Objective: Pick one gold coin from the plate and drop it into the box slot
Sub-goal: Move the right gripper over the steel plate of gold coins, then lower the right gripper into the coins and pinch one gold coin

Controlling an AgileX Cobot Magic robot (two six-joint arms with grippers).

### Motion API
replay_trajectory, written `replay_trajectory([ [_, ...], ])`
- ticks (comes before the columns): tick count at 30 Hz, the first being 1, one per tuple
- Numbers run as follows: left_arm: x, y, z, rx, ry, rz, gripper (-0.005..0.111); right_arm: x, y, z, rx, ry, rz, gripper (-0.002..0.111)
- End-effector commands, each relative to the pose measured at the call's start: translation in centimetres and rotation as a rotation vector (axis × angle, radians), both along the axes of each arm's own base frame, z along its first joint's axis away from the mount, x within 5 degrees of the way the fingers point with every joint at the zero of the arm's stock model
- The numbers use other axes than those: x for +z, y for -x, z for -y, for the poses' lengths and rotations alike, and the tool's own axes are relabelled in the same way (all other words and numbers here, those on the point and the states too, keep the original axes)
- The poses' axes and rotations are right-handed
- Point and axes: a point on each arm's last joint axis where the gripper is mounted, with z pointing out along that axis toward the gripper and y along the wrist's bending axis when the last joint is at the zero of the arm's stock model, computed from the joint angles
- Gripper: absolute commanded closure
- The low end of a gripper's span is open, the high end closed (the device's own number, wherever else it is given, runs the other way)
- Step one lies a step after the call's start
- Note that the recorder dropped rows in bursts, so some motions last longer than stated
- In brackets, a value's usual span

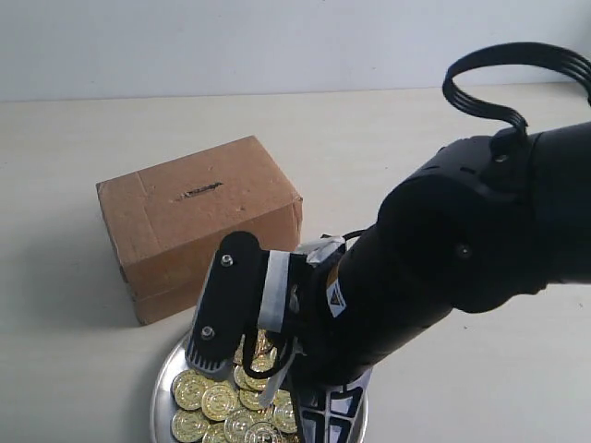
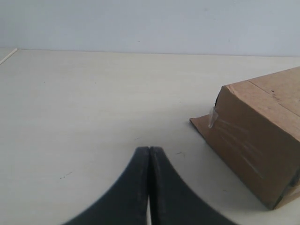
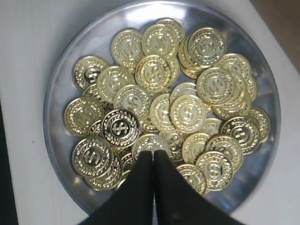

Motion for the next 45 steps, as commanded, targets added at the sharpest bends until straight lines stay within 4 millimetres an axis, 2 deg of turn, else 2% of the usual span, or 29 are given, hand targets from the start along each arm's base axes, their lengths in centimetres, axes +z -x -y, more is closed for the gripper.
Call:
replay_trajectory([
  [1, 0.0, 0.0, 0.0, 0.001, 0.006, 0.008, 0.107, 0.0, -0.3, -0.6, 0.008, -0.036, 0.023, 0.095],
  [6, 0.0, 0.0, 0.0, 0.001, 0.006, 0.008, 0.107, -0.8, -1.1, -1.2, -0.024, -0.071, 0.062, 0.064],
  [8, 0.0, 0.0, 0.0, 0.001, 0.006, 0.008, 0.107, -1.4, -1.4, -1.6, -0.092, -0.095, 0.049, 0.058],
  [14, 0.0, 0.0, 0.0, 0.001, 0.006, 0.008, 0.107, -2.2, -2.6, -3.0, -0.29, -0.105, -0.064, 0.058],
  [21, 0.0, 0.0, 0.0, 0.001, 0.006, 0.008, 0.107, -3.4, -4.0, -4.8, -0.283, -0.065, -0.086, 0.058],
  [26, 0.0, 0.0, 0.0, 0.001, 0.006, 0.008, 0.107, -4.5, -4.1, -5.0, -0.318, -0.012, -0.135, 0.058],
  [33, 0.0, 0.0, 0.0, 0.001, 0.006, 0.008, 0.107, -4.9, -4.5, -4.5, -0.567, 0.004, -0.166, 0.06],
  [40, 0.0, 0.0, 0.0, 0.001, 0.006, 0.008, 0.107, -4.9, -4.5, -4.3, -0.574, 0.022, -0.163, 0.06],
  [45, 0.0, 0.0, 0.0, 0.001, 0.006, 0.008, 0.107, -5.7, -4.5, -4.3, -0.566, 0.048, -0.167, 0.059],
])
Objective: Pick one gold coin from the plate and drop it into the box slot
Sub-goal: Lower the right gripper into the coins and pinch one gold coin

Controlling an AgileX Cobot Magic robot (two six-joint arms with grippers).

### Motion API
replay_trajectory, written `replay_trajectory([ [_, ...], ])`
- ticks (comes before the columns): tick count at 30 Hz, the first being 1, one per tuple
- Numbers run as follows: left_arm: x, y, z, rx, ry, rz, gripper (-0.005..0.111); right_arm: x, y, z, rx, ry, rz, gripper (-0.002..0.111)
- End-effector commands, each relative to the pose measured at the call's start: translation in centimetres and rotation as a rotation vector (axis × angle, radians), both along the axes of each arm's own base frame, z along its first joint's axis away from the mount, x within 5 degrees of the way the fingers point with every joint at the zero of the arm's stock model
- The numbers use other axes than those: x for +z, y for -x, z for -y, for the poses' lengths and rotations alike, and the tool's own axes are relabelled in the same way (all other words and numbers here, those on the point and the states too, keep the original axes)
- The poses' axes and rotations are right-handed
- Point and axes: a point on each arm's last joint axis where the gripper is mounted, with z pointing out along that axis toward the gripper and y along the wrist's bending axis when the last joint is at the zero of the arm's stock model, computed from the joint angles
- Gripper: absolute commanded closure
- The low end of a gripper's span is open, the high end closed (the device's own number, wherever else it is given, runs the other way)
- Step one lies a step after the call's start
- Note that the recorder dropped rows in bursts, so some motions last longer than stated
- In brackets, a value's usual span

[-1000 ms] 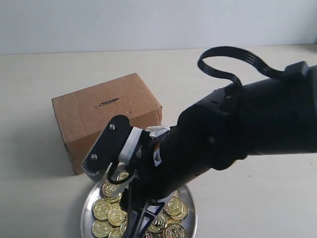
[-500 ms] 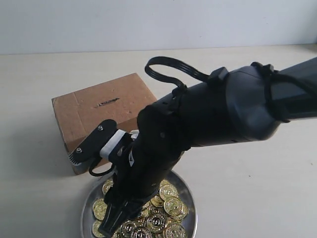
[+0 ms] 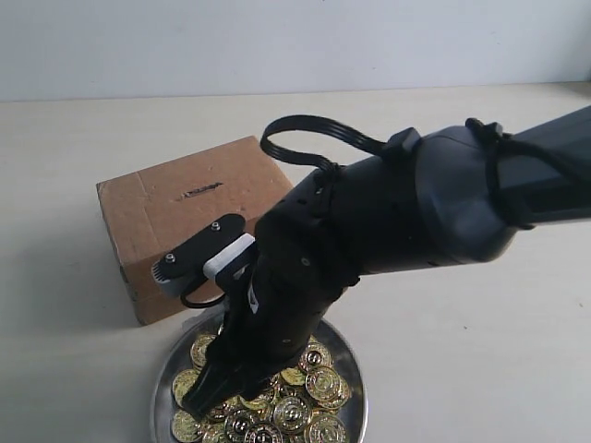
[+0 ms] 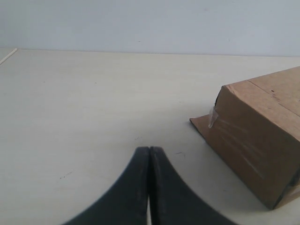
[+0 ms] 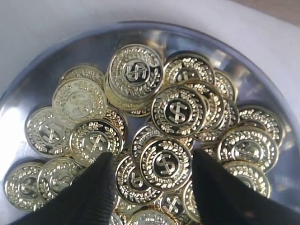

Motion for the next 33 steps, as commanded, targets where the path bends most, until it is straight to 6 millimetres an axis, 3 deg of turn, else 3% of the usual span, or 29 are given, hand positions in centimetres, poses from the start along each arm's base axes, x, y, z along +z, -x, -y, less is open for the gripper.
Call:
replay_trajectory([
  [1, 0.0, 0.0, 0.0, 0.001, 0.006, 0.008, 0.107, -0.7, -0.1, -0.1, 0.013, 0.025, -0.006, 0.058],
  [26, 0.0, 0.0, 0.0, 0.001, 0.006, 0.008, 0.107, -2.1, -0.4, -0.3, 0.008, 0.027, -0.006, 0.054],
  [33, 0.0, 0.0, 0.0, 0.001, 0.006, 0.008, 0.107, -2.1, -0.4, -0.3, 0.005, 0.024, -0.004, 0.063],
])
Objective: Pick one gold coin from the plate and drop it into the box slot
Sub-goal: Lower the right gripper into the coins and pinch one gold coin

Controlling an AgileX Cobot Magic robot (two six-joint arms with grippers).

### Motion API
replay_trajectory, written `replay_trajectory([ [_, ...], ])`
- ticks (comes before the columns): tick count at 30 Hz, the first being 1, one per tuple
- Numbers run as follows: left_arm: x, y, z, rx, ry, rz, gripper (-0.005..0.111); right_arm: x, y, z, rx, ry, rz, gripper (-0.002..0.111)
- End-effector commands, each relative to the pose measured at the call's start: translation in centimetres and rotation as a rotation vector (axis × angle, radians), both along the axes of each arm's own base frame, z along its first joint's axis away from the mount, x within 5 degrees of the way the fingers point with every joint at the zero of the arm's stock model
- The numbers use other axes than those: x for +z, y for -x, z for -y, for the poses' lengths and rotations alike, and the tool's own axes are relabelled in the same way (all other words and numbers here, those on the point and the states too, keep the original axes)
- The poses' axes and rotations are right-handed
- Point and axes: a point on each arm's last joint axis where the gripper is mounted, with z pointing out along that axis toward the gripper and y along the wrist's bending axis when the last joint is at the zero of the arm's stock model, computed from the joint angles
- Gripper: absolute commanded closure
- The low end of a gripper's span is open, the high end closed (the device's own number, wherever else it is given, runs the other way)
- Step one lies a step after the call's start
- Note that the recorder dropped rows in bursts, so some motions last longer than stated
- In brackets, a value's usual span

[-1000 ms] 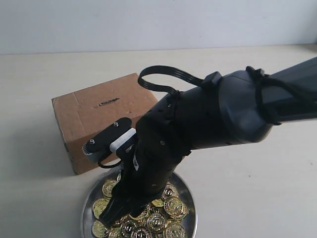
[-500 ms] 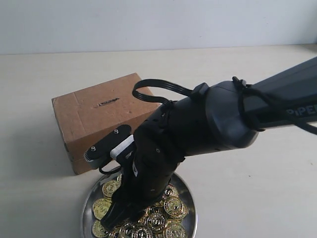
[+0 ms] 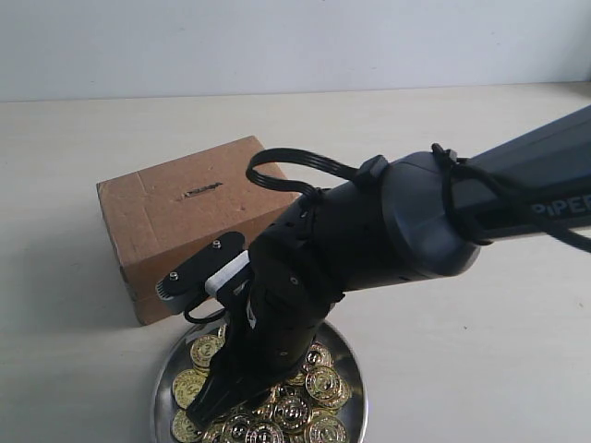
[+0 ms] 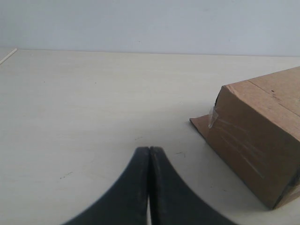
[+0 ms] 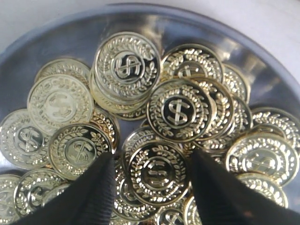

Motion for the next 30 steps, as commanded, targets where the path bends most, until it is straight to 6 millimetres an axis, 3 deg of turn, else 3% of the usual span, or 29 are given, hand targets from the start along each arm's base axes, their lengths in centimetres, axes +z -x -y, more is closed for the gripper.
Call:
replay_trajectory([
  [1, 0.0, 0.0, 0.0, 0.001, 0.006, 0.008, 0.107, 0.1, -0.2, -0.2, 0.004, -0.008, 0.014, 0.063],
  [6, 0.0, 0.0, 0.0, 0.001, 0.006, 0.008, 0.107, 0.1, -0.2, -0.2, 0.004, -0.008, 0.014, 0.069],
  [13, 0.0, 0.0, 0.0, 0.001, 0.006, 0.008, 0.107, 0.1, -0.2, -0.2, 0.004, -0.008, 0.014, 0.09],
  [21, 0.0, 0.0, 0.0, 0.001, 0.006, 0.008, 0.107, 0.4, -0.2, -0.1, 0.004, -0.011, 0.017, 0.091],
  [30, 0.0, 0.0, 0.0, 0.001, 0.006, 0.008, 0.107, 3.4, 0.1, 0.2, 0.006, -0.047, 0.045, 0.091],
])
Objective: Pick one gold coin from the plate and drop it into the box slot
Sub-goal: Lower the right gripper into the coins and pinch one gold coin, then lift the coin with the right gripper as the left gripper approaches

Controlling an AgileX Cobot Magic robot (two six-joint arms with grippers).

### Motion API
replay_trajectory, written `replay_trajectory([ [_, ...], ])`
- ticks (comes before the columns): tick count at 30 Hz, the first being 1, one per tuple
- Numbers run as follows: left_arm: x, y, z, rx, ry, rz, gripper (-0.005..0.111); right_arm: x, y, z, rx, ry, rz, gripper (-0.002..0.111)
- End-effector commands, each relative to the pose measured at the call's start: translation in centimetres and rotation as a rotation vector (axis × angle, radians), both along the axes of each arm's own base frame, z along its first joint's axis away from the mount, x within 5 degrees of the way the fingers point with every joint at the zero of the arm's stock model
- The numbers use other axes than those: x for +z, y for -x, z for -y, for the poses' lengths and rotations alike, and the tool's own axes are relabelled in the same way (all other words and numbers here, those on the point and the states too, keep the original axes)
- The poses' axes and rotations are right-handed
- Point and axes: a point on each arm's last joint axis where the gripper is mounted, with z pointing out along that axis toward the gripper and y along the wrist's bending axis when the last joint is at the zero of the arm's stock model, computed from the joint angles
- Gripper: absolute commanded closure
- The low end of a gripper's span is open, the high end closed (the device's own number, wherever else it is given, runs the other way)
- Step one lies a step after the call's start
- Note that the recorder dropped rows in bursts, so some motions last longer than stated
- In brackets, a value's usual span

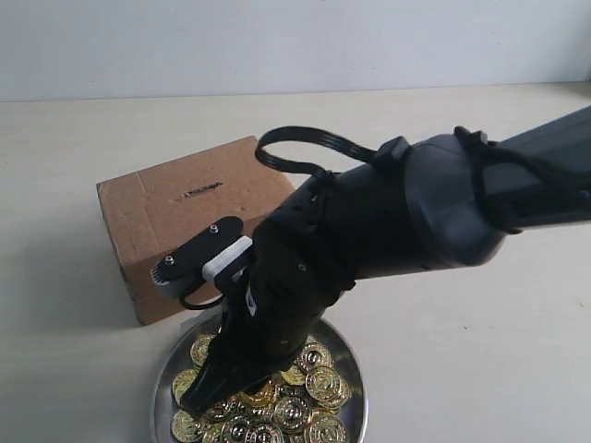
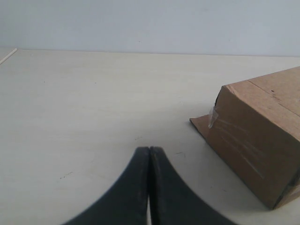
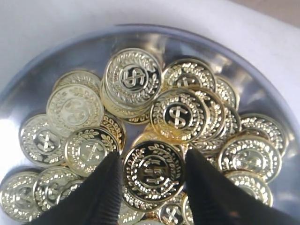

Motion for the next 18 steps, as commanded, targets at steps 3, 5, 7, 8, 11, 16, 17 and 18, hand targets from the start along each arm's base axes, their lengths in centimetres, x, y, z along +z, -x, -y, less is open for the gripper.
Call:
replay_trajectory([
  [3, 0.0, 0.0, 0.0, 0.001, 0.006, 0.008, 0.107, 2.6, 0.5, 0.5, 0.011, -0.007, 0.005, 0.091],
  [5, 0.0, 0.0, 0.0, 0.001, 0.006, 0.008, 0.107, 3.3, 0.7, 0.8, 0.012, 0.001, -0.006, 0.091],
  [7, 0.0, 0.0, 0.0, 0.001, 0.006, 0.008, 0.107, 4.0, 1.1, 1.1, 0.023, 0.012, -0.014, 0.091],
  [8, 0.0, 0.0, 0.0, 0.001, 0.006, 0.008, 0.107, 4.4, 1.2, 1.2, 0.043, 0.016, -0.014, 0.091],
  [11, 0.0, 0.0, 0.0, 0.001, 0.006, 0.008, 0.107, 6.1, 2.3, 1.3, 0.108, -0.035, -0.059, 0.091],
  [16, 0.0, 0.0, 0.0, 0.001, 0.006, 0.008, 0.107, 7.3, 3.2, 1.7, 0.164, -0.052, -0.096, 0.091],
  [17, 0.0, 0.0, 0.0, 0.001, 0.006, 0.008, 0.107, 7.3, 3.3, 1.8, 0.176, -0.045, -0.102, 0.091],
  [18, 0.0, 0.0, 0.0, 0.001, 0.006, 0.008, 0.107, 7.4, 3.4, 1.9, 0.182, -0.039, -0.109, 0.091],
])
